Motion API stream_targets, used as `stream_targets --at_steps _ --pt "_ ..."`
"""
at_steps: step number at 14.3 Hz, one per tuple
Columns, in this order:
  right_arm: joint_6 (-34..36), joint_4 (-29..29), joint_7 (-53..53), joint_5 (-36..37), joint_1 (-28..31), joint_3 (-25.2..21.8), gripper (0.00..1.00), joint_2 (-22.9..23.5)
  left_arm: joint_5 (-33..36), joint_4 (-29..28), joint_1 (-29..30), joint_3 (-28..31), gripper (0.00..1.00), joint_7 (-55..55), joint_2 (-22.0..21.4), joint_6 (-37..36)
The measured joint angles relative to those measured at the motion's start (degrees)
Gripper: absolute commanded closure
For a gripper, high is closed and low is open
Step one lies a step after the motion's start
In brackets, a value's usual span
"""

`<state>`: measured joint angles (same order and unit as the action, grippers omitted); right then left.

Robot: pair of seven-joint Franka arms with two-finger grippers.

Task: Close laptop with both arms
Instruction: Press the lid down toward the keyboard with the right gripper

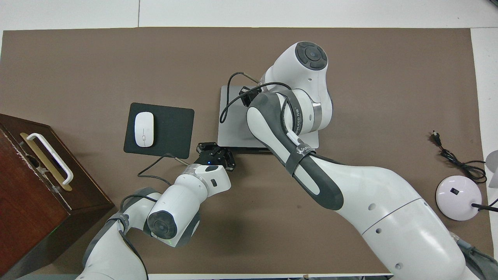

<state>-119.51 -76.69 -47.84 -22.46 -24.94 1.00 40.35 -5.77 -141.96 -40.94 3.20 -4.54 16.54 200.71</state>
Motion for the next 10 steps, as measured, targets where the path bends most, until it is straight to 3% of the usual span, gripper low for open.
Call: stream_targets --at_steps 5,10 --pt "0.1 0.2 0.0 0.0 0.2 0.0 1.00 -0.1 0.0 0.0 0.0 0.0 1.00 0.2 0.0 0.0" --pt "5.6 1.8 0.0 0.0 1.1 0.0 1.00 -1.0 -0.1 0.0 0.0 0.1 1.00 2.7 0.0 0.0"
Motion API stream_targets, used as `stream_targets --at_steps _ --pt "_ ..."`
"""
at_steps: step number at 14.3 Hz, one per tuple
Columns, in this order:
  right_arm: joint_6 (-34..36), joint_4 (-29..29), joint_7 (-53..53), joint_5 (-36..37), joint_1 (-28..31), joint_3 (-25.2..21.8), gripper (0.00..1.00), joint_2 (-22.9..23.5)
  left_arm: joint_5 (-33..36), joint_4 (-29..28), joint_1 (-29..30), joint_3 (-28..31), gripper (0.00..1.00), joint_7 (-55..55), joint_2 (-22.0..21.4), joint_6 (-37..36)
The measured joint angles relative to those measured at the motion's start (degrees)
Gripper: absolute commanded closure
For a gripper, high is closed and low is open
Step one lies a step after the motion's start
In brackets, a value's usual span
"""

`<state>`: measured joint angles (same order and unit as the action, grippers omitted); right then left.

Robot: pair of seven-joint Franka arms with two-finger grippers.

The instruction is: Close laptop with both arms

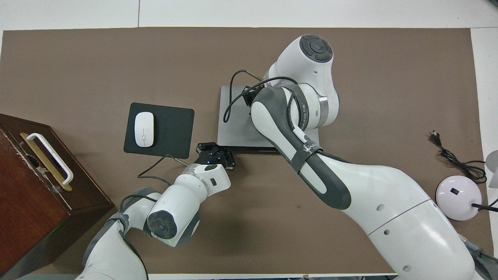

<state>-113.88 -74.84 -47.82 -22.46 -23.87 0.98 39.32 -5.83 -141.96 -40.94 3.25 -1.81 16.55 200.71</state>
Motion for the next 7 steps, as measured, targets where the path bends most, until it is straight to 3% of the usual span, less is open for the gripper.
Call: stream_targets --at_steps 7 --pt "7.3 1.0 2.2 0.3 2.4 -0.4 1.00 -2.5 0.0 0.1 0.0 0.2 1.00 3.6 0.0 0.0"
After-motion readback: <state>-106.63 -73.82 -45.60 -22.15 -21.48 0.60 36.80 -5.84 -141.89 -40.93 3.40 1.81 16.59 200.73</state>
